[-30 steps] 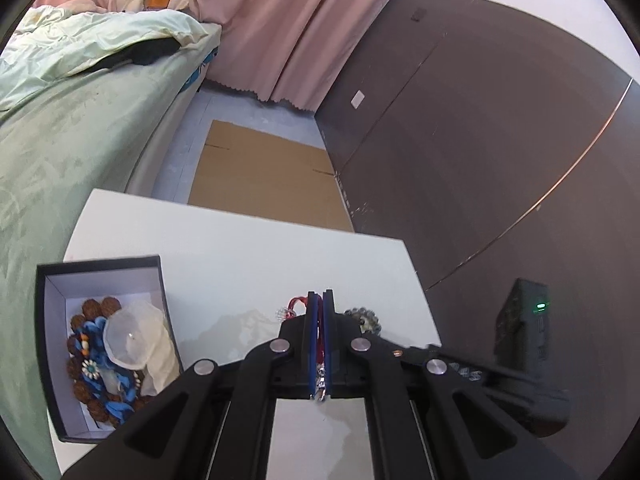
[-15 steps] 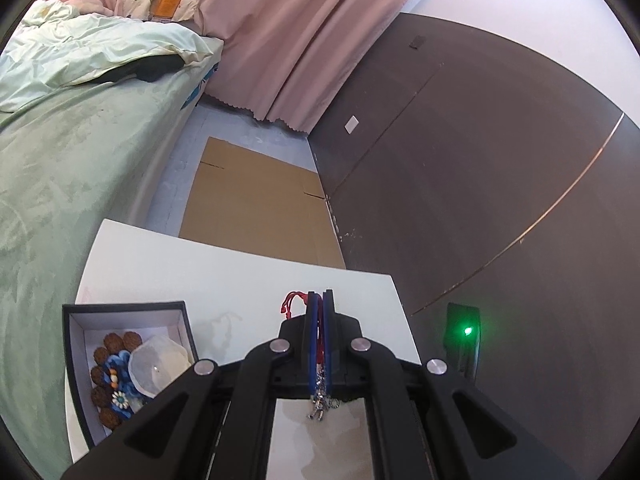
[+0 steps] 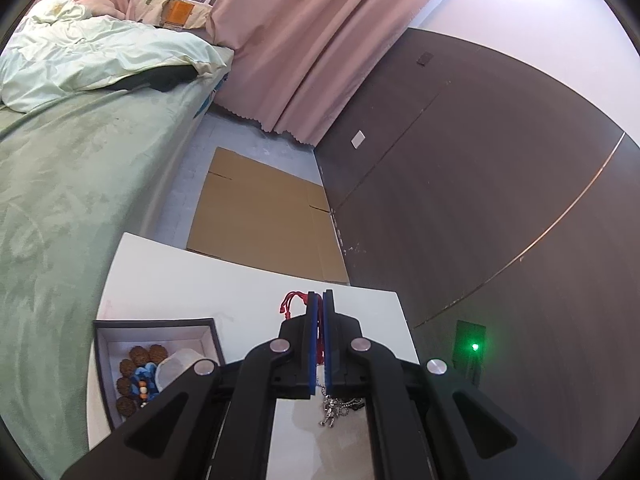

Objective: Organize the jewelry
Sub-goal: 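Carry the red string bracelet into the black box and open the left gripper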

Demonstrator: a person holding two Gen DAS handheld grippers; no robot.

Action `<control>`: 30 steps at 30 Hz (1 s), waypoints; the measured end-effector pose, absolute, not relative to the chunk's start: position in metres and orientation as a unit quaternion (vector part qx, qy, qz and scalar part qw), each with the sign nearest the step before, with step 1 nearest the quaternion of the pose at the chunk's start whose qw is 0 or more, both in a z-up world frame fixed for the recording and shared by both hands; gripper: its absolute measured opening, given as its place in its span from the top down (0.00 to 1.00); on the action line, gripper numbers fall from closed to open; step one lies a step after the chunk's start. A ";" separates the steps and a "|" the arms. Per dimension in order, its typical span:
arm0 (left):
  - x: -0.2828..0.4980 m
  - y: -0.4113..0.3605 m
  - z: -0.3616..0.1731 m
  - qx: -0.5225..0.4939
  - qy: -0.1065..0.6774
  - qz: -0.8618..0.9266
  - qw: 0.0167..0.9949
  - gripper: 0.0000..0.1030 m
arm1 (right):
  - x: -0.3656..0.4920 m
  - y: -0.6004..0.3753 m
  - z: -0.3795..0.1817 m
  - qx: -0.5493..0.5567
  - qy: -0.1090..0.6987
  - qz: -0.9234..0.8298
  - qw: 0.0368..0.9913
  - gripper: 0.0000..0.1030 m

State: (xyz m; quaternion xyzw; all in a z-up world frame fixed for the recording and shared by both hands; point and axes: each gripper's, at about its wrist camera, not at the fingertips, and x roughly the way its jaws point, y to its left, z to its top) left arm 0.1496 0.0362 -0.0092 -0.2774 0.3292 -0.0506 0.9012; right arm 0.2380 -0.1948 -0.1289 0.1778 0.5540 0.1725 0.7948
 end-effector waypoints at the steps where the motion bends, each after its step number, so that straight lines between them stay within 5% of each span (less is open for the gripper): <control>1: 0.147 0.038 -0.009 -0.278 0.328 -0.049 0.902 1.00 | 0.236 -0.195 -0.127 0.177 0.552 0.175 0.796 0.95; 23: 0.099 0.074 -0.011 -0.272 0.339 0.003 0.901 0.99 | 0.189 -0.184 -0.079 0.217 0.495 0.244 0.805 0.95; 24: 0.096 0.078 -0.013 -0.277 0.339 0.005 0.899 0.95 | 0.187 -0.182 -0.078 0.217 0.495 0.249 0.804 0.95; 26: 0.094 0.082 -0.014 -0.289 0.338 -0.001 0.895 0.50 | 0.184 -0.174 -0.076 0.216 0.493 0.259 0.802 0.95; 27: 0.089 0.086 -0.012 -0.294 0.327 0.002 0.898 0.08 | 0.182 -0.169 -0.073 0.215 0.490 0.266 0.802 0.95; 30: 0.073 0.086 0.004 -0.276 0.283 0.015 0.918 0.08 | 0.176 -0.156 -0.069 0.212 0.485 0.284 0.800 0.95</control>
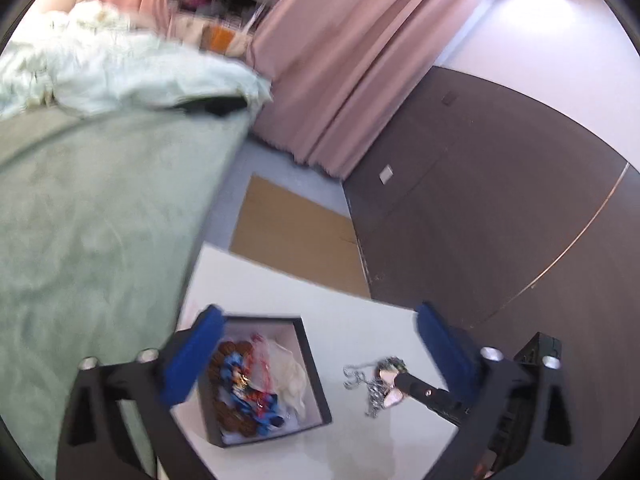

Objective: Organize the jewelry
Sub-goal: 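Carry the red string bracelet into the black box and open the left gripper, then move the left gripper over the silver chain with the charm pendant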

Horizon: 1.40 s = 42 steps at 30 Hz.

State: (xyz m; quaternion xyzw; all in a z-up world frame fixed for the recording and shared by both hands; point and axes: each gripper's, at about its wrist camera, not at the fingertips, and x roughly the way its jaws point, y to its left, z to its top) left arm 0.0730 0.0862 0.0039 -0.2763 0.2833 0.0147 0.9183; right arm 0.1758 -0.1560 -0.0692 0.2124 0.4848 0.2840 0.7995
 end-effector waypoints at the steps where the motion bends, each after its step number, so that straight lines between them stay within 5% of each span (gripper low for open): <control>1: 0.072 0.086 0.006 -0.268 0.285 0.018 0.920 0.08 | 0.174 -0.152 -0.068 0.212 0.483 0.290 0.799 0.95; 19: 0.066 0.115 -0.003 -0.282 0.306 0.056 0.908 0.08 | 0.160 -0.088 -0.062 0.202 0.463 0.354 0.787 0.94; 23: 0.065 0.113 -0.004 -0.281 0.310 0.054 0.907 0.08 | 0.161 -0.092 -0.059 0.195 0.455 0.348 0.796 0.37; 24: 0.066 0.112 -0.004 -0.279 0.311 0.054 0.907 0.08 | 0.159 -0.097 -0.057 0.198 0.447 0.340 0.804 0.16; 25: 0.066 0.111 -0.004 -0.277 0.312 0.053 0.907 0.08 | 0.157 -0.105 -0.055 0.207 0.435 0.333 0.811 0.11; 42: 0.080 0.074 -0.023 -0.243 0.346 0.038 0.905 0.08 | 0.161 -0.195 -0.052 0.201 0.431 0.217 0.853 0.10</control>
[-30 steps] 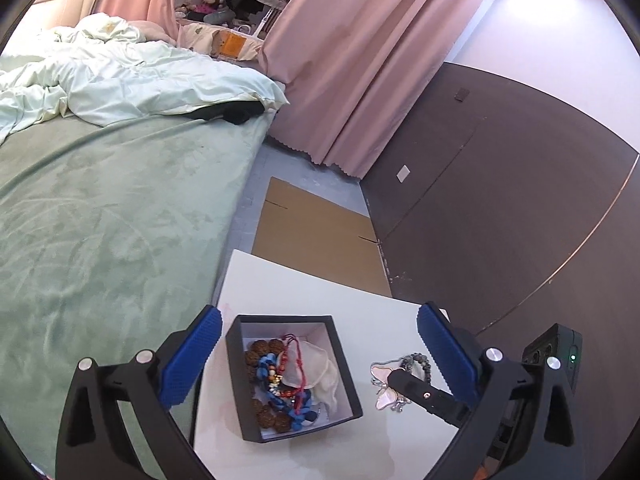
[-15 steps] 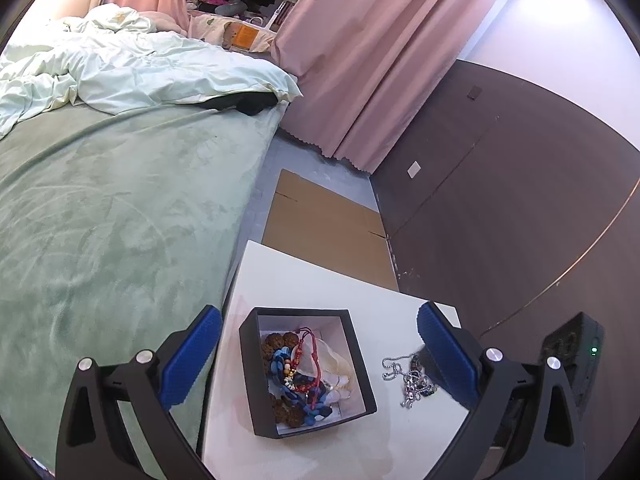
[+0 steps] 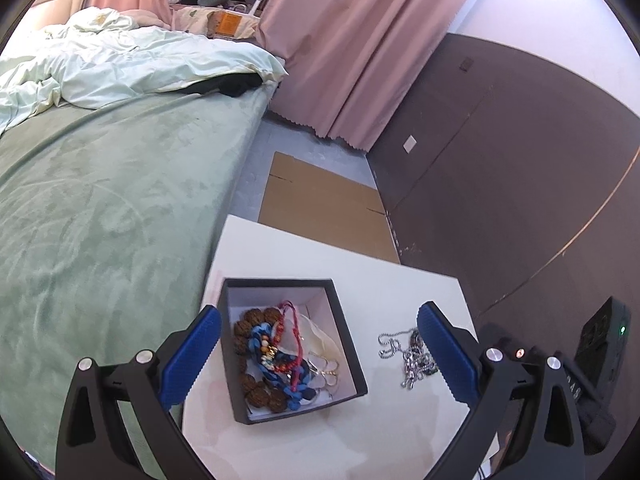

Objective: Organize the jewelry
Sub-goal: 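Move the left gripper over the silver chain with the charm pendant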

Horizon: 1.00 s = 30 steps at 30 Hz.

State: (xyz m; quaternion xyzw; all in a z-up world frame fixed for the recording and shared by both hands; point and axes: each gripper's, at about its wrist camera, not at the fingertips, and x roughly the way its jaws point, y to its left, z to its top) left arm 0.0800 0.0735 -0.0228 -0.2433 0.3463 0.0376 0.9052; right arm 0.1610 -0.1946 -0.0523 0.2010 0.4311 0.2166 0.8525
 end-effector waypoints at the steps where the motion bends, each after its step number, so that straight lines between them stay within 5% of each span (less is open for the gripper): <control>1: 0.081 0.069 -0.024 -0.238 0.346 0.037 0.907 0.08 | 0.162 -0.200 -0.053 0.204 0.433 0.213 0.851 0.07; 27: 0.120 -0.047 -0.060 -0.172 0.392 -0.046 0.902 0.08 | 0.163 -0.327 -0.065 0.264 0.469 0.134 0.832 0.04; 30: 0.127 -0.054 -0.065 -0.188 0.399 -0.052 0.896 0.15 | 0.166 -0.340 -0.068 0.274 0.469 0.109 0.833 0.04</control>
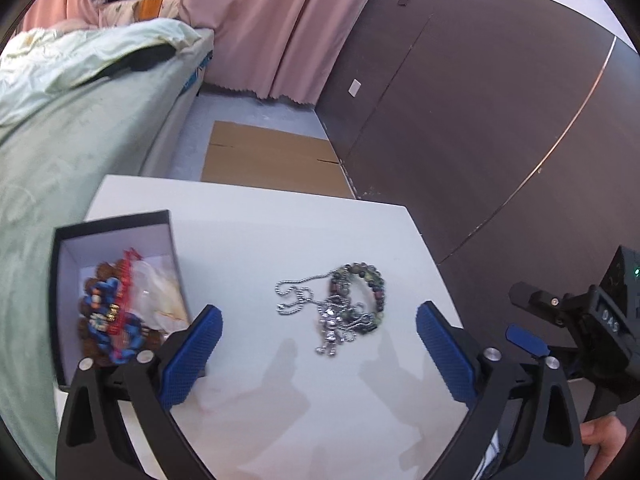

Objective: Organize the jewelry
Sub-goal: 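Move the left gripper over the silver chain with the charm pendant, then close the left gripper on the silver charm pendant and lift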

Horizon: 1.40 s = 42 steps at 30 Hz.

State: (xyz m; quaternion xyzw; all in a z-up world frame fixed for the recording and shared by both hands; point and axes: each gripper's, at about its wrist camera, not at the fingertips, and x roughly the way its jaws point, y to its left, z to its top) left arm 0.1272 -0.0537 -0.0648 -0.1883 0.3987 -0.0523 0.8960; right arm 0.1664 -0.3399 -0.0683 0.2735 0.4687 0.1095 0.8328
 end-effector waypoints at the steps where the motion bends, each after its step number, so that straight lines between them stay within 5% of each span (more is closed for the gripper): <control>1: 0.130 -0.056 -0.067 -0.192 0.403 -0.054 0.893 0.19 | 0.168 -0.343 -0.070 0.278 0.469 0.106 0.831 0.04; 15: 0.162 -0.090 -0.097 -0.164 0.445 -0.075 0.877 0.55 | 0.191 -0.348 -0.087 0.338 0.485 0.139 0.794 0.04; 29: 0.172 -0.121 -0.141 -0.046 0.478 -0.033 0.877 0.62 | 0.199 -0.346 -0.090 0.337 0.493 0.149 0.788 0.04; 32: 0.170 -0.127 -0.142 -0.010 0.474 -0.024 0.880 0.68 | 0.199 -0.343 -0.091 0.330 0.495 0.151 0.789 0.04; 34: 0.169 -0.124 -0.142 -0.002 0.473 -0.009 0.881 0.89 | 0.200 -0.339 -0.092 0.322 0.499 0.152 0.790 0.04; 42: 0.162 -0.101 -0.122 -0.058 0.460 -0.031 0.886 0.89 | 0.200 -0.321 -0.096 0.296 0.506 0.165 0.793 0.05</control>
